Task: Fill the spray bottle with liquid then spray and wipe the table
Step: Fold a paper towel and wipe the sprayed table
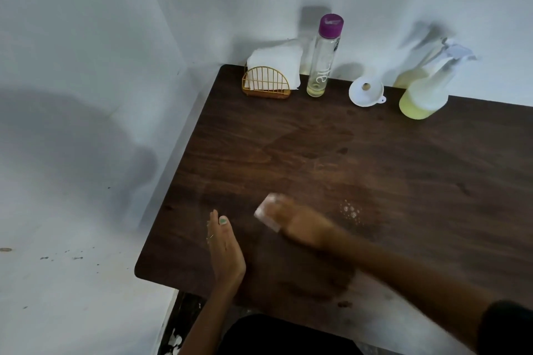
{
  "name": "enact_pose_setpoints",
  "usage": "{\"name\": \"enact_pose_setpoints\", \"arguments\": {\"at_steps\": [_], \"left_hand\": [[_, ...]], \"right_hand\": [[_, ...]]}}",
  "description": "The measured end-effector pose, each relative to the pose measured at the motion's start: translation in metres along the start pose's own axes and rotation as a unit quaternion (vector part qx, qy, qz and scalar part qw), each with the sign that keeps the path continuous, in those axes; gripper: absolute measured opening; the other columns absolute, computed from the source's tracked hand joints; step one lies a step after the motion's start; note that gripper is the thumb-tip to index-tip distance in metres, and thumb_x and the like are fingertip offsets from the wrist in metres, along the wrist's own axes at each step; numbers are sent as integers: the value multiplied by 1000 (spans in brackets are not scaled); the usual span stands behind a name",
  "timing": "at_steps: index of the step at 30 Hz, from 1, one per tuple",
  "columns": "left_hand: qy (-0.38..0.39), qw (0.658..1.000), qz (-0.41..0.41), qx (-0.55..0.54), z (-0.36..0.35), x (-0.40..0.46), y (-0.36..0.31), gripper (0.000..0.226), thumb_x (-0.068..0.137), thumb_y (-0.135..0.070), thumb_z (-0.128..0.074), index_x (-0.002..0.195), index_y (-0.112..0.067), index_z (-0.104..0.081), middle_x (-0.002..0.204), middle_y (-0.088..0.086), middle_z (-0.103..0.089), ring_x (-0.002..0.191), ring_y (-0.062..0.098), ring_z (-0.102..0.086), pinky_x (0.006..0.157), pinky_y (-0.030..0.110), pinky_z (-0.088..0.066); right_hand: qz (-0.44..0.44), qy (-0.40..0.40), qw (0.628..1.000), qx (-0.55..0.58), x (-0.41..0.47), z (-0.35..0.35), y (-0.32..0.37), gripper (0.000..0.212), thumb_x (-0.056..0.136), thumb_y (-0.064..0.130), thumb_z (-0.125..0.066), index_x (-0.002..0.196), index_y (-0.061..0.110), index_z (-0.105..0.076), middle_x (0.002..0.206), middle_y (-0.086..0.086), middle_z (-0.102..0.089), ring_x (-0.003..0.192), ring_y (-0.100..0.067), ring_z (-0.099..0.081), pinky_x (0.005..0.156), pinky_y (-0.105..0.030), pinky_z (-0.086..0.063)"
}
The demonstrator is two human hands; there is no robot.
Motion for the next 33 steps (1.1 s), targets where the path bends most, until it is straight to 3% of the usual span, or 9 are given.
{"name": "enact_pose_setpoints", "arguments": {"at_steps": [2,7,10,12,16,19,24,28,33], "left_hand": [[10,1000,2,9,-5,-3,2,54,103,-36,-19,150,-11,-21,158,8,-23,147,19,-16,115,25,-8],[23,999,1,22,-10,-14,-1,54,102,-36,-20,150,-11,-21,158,7,-23,147,19,-17,117,28,-8],[22,999,3,42,-13,-17,1,53,103,-36,-20,150,-12,-22,158,8,-22,147,19,-16,120,32,-8],[27,998,-1,57,-16,-19,1,53,103,-36,-19,150,-13,-22,159,8,-21,148,18,-13,120,33,-5],[32,997,-10,66,-25,-20,-1,67,95,-51,-15,151,-13,-22,159,8,-21,148,17,-11,119,31,-3],[25,997,-6,66,-27,-19,-1,65,96,-49,-17,150,-13,-24,158,10,-24,148,20,-15,121,36,-7],[38,995,-7,92,-36,-26,-3,52,104,-36,-20,151,-13,-22,159,9,-21,148,19,-13,121,35,-4],[47,994,-22,93,-42,-36,-10,53,103,-35,-20,151,-12,-22,159,7,-23,148,17,-12,119,31,-1],[54,994,-31,92,-49,-45,-14,54,103,-37,-21,150,-11,-23,158,6,-23,148,16,-9,118,31,1]], "right_hand": [[-155,-103,982,-19,-24,73,-90,37,101,23,-35,133,14,-50,137,7,-44,132,-14,-37,113,-31,-25],[-492,-70,866,-51,-118,90,-260,54,91,2,-42,143,-4,-27,147,-25,-31,135,-39,-30,113,-46,-18],[-417,-129,899,-22,-85,88,-197,29,97,36,-32,97,24,-59,101,-11,-57,93,-24,-53,88,-43,-41],[-298,-175,938,-33,-50,84,-109,45,100,48,-22,76,21,-49,81,-4,-50,76,-19,-48,78,-40,-44],[-39,-17,999,-6,-23,-20,70,27,98,21,-42,113,16,-64,116,-8,-65,113,-23,-57,107,-39,-37],[51,50,997,-11,-39,-59,88,34,91,21,-44,117,15,-66,121,-4,-66,121,-24,-56,114,-40,-26],[-158,-116,974,-115,-70,49,-89,49,94,20,-26,136,10,-48,140,-6,-48,128,-30,-45,111,-29,-20],[-461,-38,880,-109,-162,79,-228,57,93,1,-31,148,2,-18,156,-17,-20,142,-35,-21,116,-45,-9],[-424,-81,897,-95,-116,68,-153,41,94,3,-36,131,-9,-44,130,-26,-50,120,-43,-47,109,-48,-33]]}}
Point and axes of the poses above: each hand's wrist, its own x-axis towards the middle knuckle, its own z-axis out of the back of the hand, y = z × x, the point moved 10 cm from there along x, towards the middle knuckle
